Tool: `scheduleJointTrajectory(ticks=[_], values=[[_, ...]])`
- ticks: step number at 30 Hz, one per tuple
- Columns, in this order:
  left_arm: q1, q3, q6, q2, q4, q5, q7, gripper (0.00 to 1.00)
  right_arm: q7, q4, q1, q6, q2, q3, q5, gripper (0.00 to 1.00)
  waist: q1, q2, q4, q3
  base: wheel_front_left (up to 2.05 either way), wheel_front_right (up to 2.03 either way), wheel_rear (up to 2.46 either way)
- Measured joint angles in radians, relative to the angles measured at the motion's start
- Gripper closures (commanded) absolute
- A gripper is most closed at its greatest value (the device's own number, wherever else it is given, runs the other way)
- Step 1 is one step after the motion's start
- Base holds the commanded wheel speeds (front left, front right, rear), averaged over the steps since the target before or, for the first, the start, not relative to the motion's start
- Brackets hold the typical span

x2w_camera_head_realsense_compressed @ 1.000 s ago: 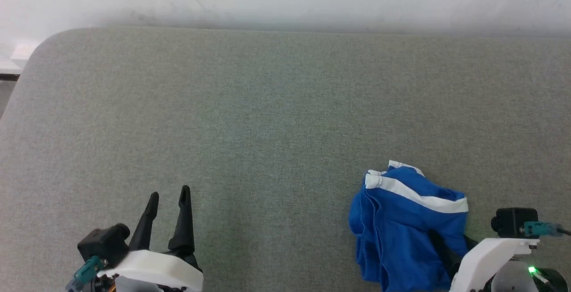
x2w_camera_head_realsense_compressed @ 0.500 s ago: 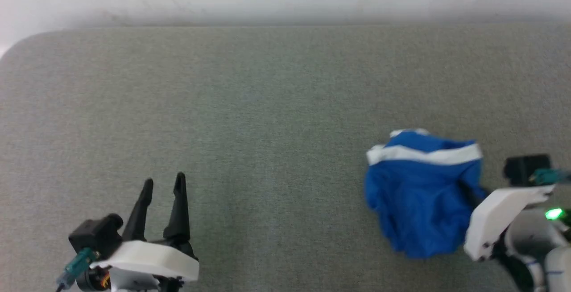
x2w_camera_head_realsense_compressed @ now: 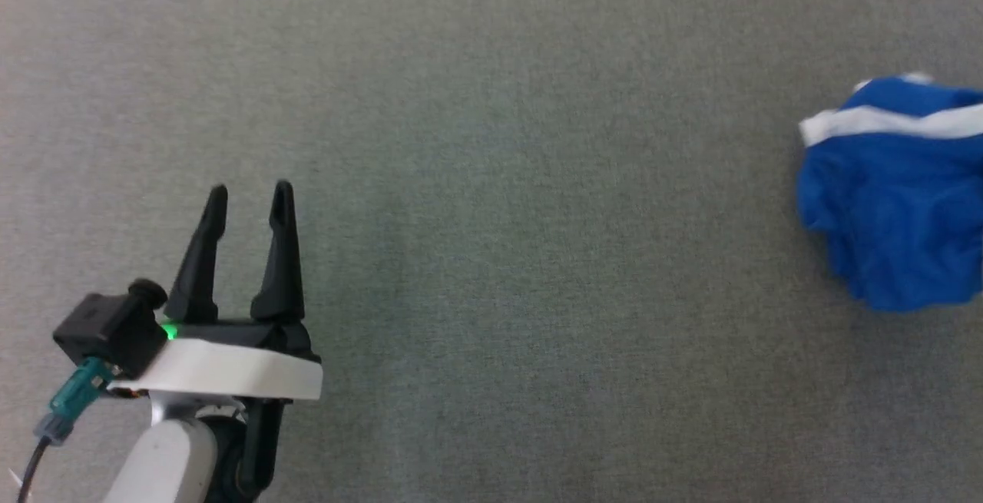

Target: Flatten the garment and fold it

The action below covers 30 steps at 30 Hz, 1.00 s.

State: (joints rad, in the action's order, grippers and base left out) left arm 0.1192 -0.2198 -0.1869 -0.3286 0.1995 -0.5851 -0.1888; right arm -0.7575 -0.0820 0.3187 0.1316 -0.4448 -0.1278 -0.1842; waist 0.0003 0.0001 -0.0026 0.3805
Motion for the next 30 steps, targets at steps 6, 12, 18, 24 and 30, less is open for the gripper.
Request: scheduleJointTrajectory(ticks=[6,12,18,24,30], values=[[0.044,0.008,-0.005,-0.025,0.051,0.019,0.016,0.00,-0.016,0.041,0.052,0.000,-0.158,-0.023,0.017,1.00,0.0001,0.0000,-0.026,0.087,0.00,0.00,0.00],[0.068,0.021,-0.008,-0.046,0.075,0.033,0.016,0.00,0.011,0.090,0.073,0.000,-0.235,-0.029,0.039,1.00,-0.0001,0.0000,-0.043,0.164,0.00,0.00,0.00],[0.092,0.015,-0.008,-0.055,0.088,0.049,0.017,0.00,0.050,0.130,0.097,0.000,-0.270,-0.040,0.083,1.00,-0.0001,0.0000,-0.052,0.230,0.00,0.00,0.00],[0.114,0.008,-0.008,-0.055,0.103,0.054,0.003,0.00,0.092,0.177,0.129,0.000,-0.255,-0.054,0.117,0.00,-0.0001,0.0000,-0.057,0.269,0.00,0.00,0.00],[0.114,-0.007,0.006,-0.059,0.095,0.066,-0.005,0.00,0.138,0.237,0.148,0.000,-0.230,-0.037,0.124,0.00,-0.0003,0.0000,-0.064,0.244,0.00,0.00,0.00]])
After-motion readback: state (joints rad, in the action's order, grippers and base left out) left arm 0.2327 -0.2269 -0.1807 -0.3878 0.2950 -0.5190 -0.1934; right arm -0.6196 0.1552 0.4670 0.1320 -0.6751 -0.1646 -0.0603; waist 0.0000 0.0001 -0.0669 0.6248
